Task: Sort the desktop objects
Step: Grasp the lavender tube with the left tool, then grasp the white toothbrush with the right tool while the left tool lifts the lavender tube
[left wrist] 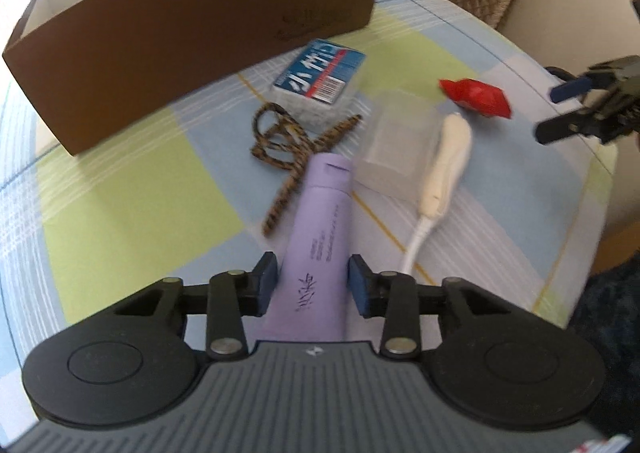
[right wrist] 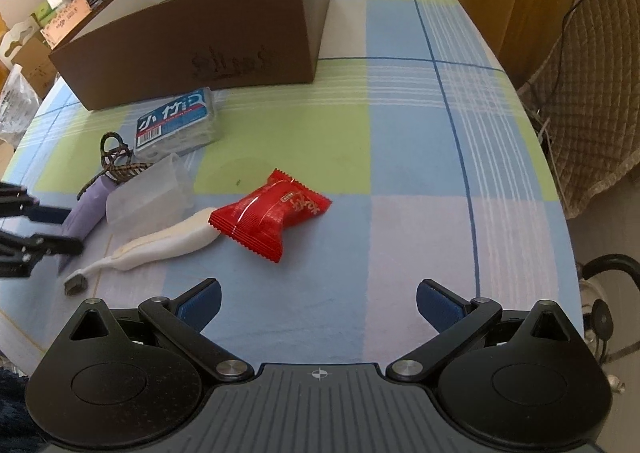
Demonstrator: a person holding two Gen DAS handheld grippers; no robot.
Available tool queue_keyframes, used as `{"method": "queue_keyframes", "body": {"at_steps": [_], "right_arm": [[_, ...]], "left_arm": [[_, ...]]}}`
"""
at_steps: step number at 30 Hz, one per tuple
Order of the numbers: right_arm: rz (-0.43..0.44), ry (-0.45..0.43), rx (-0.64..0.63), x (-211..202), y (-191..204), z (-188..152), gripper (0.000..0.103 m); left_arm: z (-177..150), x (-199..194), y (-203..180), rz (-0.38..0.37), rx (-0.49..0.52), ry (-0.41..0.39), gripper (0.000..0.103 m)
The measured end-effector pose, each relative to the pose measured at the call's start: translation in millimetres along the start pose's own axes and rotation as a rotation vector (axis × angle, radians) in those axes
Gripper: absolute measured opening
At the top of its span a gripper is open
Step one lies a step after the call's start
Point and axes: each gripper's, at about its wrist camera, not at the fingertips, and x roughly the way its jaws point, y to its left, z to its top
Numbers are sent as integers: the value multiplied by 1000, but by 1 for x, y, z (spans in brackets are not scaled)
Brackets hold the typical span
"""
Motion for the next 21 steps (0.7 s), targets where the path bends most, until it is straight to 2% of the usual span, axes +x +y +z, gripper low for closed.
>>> {"method": "queue_keyframes", "body": {"at_steps": [3, 6, 17, 19, 21], "right_arm": [[1, 1, -3, 2, 3, 1, 101], [3, -1, -5, 2, 5, 3, 101], [-7, -10, 1, -1, 3, 0, 101], [-5, -13, 3, -2, 3, -1, 101], [2, -18, -2, -2, 3, -1, 101]], "left_arm": [[-6, -4, -7, -7, 19, 8, 33], [-7, -5, -7, -3, -13, 8, 33], [17, 12, -15, 39, -38, -17, 33], [16, 11, -15, 57, -35, -16, 28], [12, 7, -14, 49, -46, -14, 28]]}}
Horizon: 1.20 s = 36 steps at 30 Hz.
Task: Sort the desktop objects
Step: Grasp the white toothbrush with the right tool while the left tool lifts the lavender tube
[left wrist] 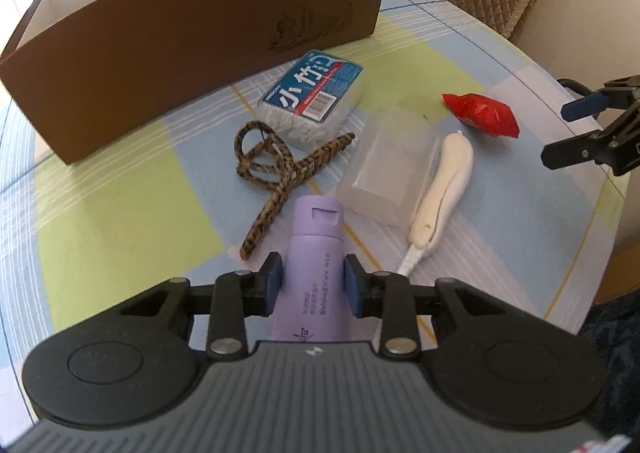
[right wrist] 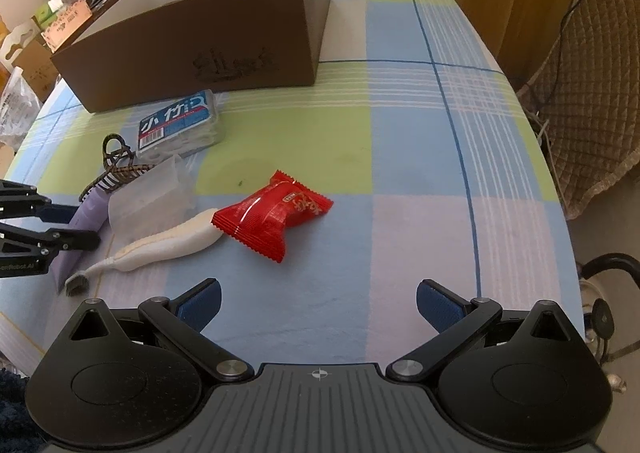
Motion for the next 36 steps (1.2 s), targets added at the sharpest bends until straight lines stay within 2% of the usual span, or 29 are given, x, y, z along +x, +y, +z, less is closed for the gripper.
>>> {"method": "queue_keyframes", "body": {"at_steps": [5, 10, 15, 17, 19, 22, 30, 33, 34, 36], "right_arm": [[42, -26, -58, -1, 9, 2, 101], [85, -74, -145, 0, 24, 8, 101], [198, -132, -356, -2, 53, 12, 101], [240, -124, -484, 2, 68, 12, 92], [268, -97, -603, 8, 82, 10, 64], [298, -44, -733, 21, 97, 7, 44], [292, -41, -946, 43, 114, -4, 43], [318, 16, -967, 46, 121, -5, 24], [327, 33, -963, 46, 123, -6, 20], [340, 39, -967, 46, 127, -10, 20]], "left_arm": [[-16, -10, 5, 28, -36, 15, 28], [-37, -25, 25, 93, -141, 21, 28], [-54, -36, 53, 175, -274, 25, 28], [-60, -40, 62, 200, -315, 26, 28], [-66, -45, 69, 219, -351, 25, 28], [-76, -51, 75, 237, -396, 19, 28], [-95, -64, 77, 268, -461, 9, 28], [-100, -67, 77, 277, -474, 8, 28], [-101, -69, 77, 278, -479, 8, 28], [-103, -69, 77, 281, -486, 7, 28]]}}
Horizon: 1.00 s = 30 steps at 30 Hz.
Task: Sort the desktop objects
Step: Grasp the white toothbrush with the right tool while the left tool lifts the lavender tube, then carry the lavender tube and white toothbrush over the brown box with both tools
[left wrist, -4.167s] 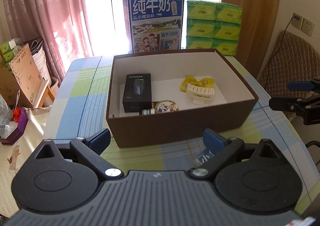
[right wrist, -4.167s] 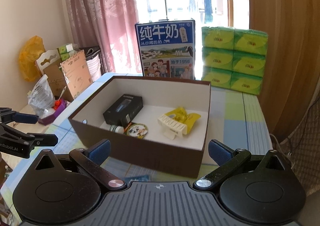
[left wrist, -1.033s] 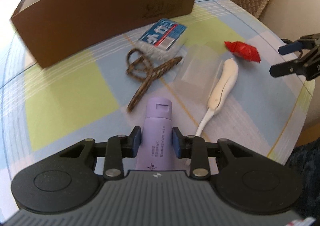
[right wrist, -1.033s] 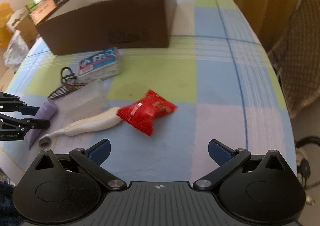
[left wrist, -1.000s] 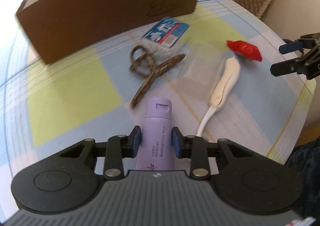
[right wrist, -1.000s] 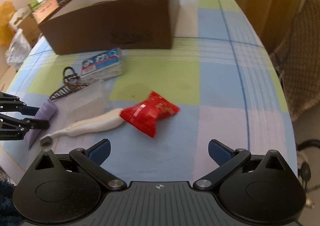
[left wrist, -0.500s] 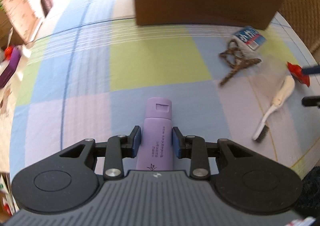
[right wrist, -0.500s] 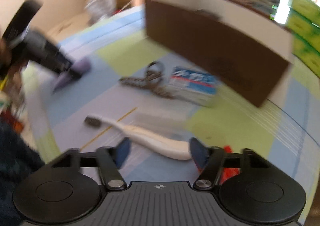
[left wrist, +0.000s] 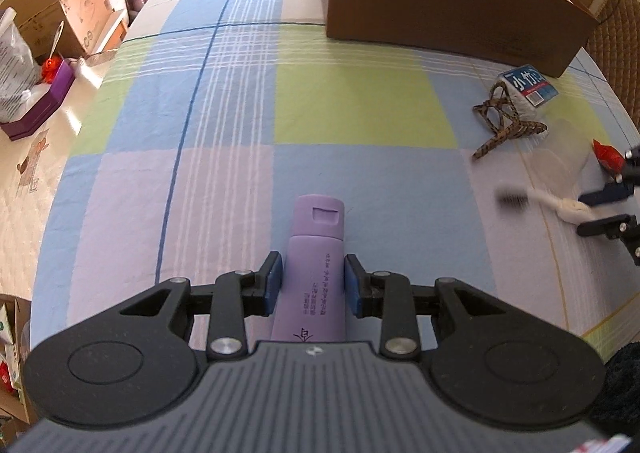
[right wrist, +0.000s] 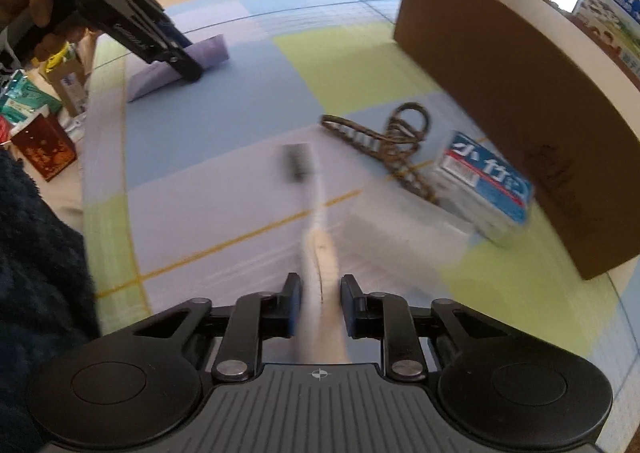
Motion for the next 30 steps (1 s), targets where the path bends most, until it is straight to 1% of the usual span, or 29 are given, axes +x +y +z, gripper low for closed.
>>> {"method": "queue_keyframes", "body": {"at_steps": [4, 16, 30], "right_arm": [[20, -20, 23, 6, 4, 6, 20], [-15, -43, 77, 11, 11, 17, 20], [-24, -45, 64, 14, 17, 18, 20]], "left_arm": [[-1, -1, 1, 5, -9, -1, 28], [0, 1, -4, 28, -18, -2, 28], [0, 1, -6, 36, -12, -1, 28]]}}
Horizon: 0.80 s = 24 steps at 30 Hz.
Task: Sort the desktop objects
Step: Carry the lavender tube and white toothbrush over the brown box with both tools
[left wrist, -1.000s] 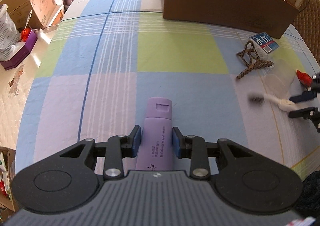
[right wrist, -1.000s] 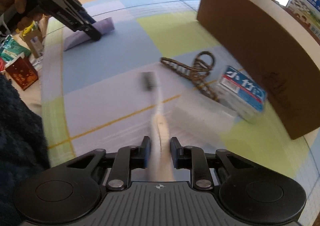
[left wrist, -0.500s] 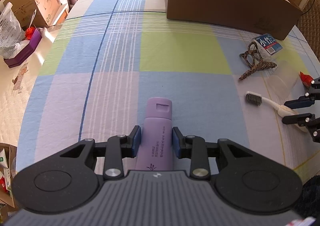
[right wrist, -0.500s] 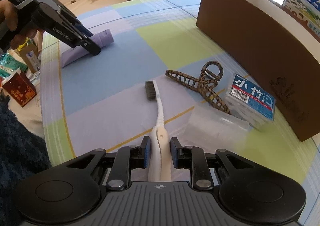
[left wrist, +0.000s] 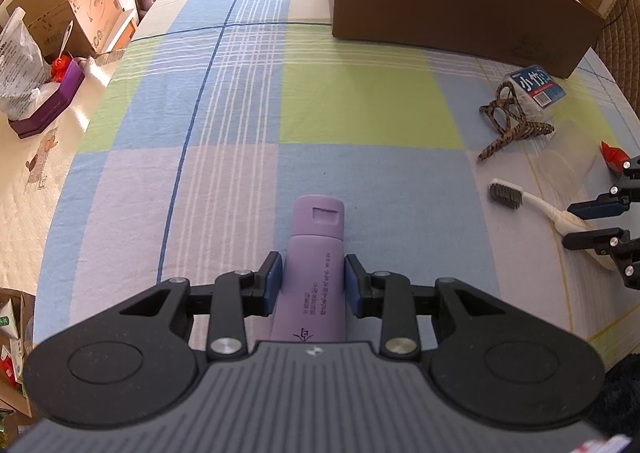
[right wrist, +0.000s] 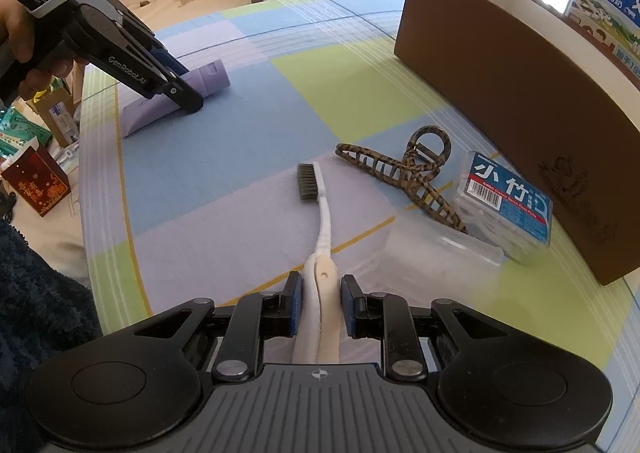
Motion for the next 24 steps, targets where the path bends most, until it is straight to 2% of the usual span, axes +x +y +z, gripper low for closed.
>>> {"method": "queue_keyframes", "body": {"at_steps": [6, 9, 16, 24], "right_arm": [[-10, 2, -5, 1, 3, 2, 17], [25, -19, 4, -4, 2, 4, 17], [73, -139, 142, -30, -18, 17, 17], [20, -225, 303, -58, -43, 21, 17]], "left_arm": [[0, 0, 0, 0, -1, 1, 28], [0, 0, 0, 1, -2, 1, 28], [0, 0, 0, 2, -3, 1, 28], [4, 3, -3, 10, -4, -4, 27]]}}
